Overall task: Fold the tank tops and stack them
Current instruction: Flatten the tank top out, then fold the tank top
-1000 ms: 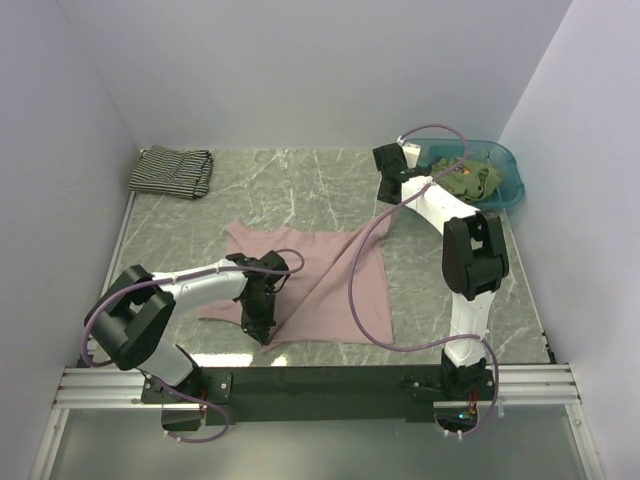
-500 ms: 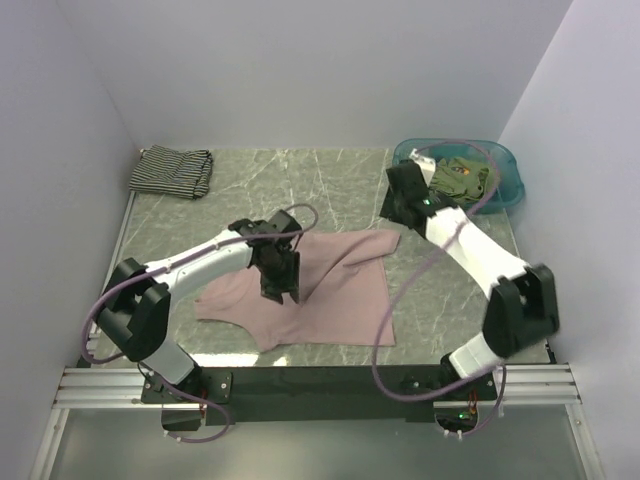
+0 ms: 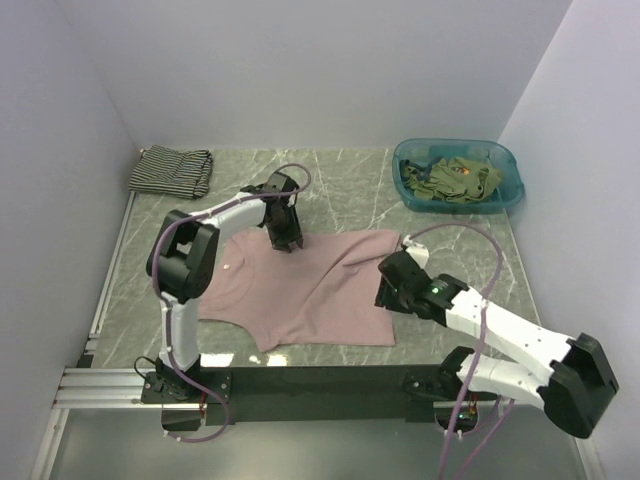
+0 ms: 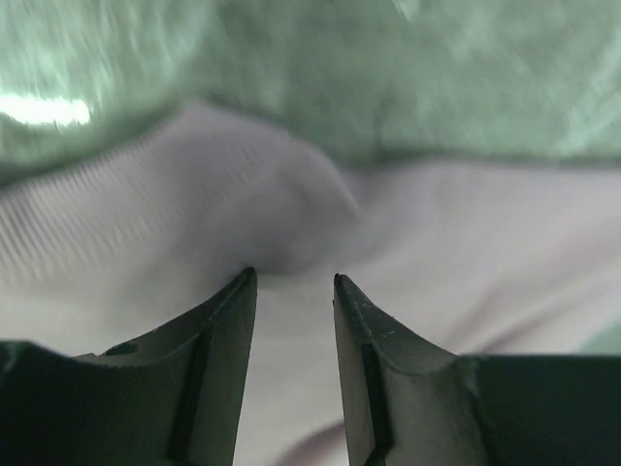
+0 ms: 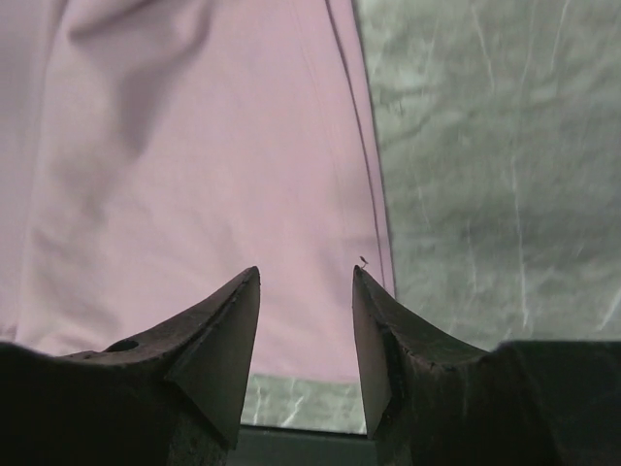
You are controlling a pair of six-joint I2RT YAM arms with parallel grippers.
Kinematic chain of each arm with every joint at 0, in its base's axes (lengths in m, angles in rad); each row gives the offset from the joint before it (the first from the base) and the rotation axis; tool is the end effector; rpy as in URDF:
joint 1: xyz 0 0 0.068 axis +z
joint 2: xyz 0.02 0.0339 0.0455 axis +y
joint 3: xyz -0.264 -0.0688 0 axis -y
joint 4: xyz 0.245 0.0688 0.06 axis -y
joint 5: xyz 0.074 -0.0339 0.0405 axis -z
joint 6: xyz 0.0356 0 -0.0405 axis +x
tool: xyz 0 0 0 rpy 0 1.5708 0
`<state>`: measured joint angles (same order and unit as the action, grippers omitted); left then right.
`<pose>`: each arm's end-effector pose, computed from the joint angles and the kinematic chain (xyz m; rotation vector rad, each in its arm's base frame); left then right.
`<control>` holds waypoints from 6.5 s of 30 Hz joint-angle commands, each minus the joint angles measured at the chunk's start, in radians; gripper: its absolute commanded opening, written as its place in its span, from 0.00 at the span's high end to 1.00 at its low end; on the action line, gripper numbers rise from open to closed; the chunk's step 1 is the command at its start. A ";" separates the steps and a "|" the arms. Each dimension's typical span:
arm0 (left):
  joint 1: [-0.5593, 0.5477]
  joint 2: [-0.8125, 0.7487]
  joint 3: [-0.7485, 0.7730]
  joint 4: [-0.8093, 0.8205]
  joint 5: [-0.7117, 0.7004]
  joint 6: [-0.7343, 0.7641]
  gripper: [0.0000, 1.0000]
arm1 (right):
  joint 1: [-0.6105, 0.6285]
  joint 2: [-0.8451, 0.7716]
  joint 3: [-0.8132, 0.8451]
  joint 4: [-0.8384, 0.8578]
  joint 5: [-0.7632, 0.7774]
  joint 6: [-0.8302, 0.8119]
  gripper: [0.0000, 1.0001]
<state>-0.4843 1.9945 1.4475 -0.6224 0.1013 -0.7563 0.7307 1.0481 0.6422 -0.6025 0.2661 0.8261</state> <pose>0.3627 -0.1949 0.1772 -0.3558 2.8162 -0.4527 0.1513 0.1230 0.2090 0.2197 2.5387 0.2738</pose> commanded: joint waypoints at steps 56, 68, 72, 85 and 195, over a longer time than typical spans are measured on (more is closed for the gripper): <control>0.158 -0.700 -0.593 -0.108 -0.150 -0.121 0.22 | 0.127 -0.071 -0.128 -0.062 0.042 0.260 1.00; -0.013 -0.741 -0.740 -0.165 -0.124 -0.215 0.61 | 0.124 -0.082 -0.125 -0.105 0.019 0.231 1.00; -0.063 -0.743 -0.776 -0.116 -0.109 -0.239 0.52 | 0.125 -0.082 -0.101 -0.118 0.025 0.212 1.00; -0.102 -0.752 -0.883 0.076 -0.087 -0.314 0.47 | 0.125 -0.062 -0.046 -0.155 0.033 0.202 1.00; 0.260 0.133 0.107 0.170 -0.155 0.114 0.84 | -0.426 1.032 0.950 0.110 -0.088 -0.413 0.50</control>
<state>-0.2180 2.1956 1.6554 -0.4519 0.0254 -0.5930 0.2832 2.1410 1.6230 -0.5098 0.1856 0.4088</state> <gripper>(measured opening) 0.171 0.501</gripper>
